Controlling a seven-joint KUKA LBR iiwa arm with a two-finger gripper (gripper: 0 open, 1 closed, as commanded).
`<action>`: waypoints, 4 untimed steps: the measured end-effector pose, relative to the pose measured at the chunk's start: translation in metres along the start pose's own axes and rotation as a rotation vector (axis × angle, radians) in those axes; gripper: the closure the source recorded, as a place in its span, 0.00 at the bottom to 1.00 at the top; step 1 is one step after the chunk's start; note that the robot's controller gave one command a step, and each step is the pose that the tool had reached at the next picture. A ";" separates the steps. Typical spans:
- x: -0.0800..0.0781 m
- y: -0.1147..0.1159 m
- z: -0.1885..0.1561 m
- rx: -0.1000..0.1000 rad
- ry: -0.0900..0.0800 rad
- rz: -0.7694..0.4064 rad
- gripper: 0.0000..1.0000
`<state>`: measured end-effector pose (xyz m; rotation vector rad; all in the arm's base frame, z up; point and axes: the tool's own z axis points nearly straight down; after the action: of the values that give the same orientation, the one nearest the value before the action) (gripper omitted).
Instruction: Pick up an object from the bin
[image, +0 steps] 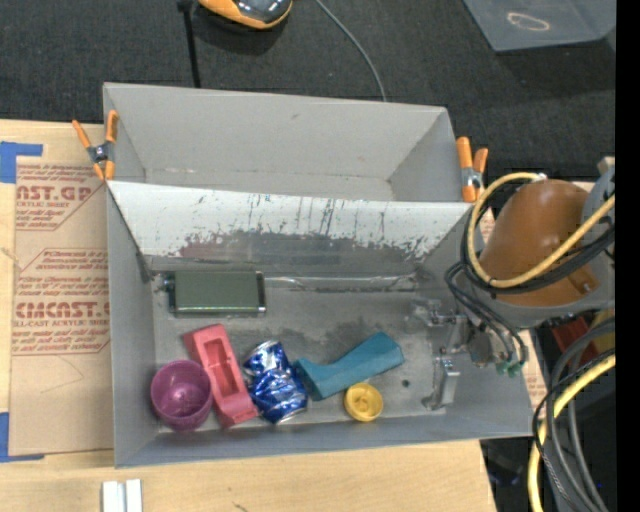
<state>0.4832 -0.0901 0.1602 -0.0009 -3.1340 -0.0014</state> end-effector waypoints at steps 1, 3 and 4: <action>-0.002 0.000 -0.004 0.001 -0.008 -0.001 0.00; -0.031 0.060 0.063 0.001 -0.010 0.068 0.00; 0.003 0.079 0.071 0.001 -0.014 0.138 1.00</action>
Offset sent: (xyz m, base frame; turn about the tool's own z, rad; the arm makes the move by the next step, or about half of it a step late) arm 0.0080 0.0348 -0.0902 -0.0448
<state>0.4798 -0.0113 0.0891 -0.2177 -3.1400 0.0017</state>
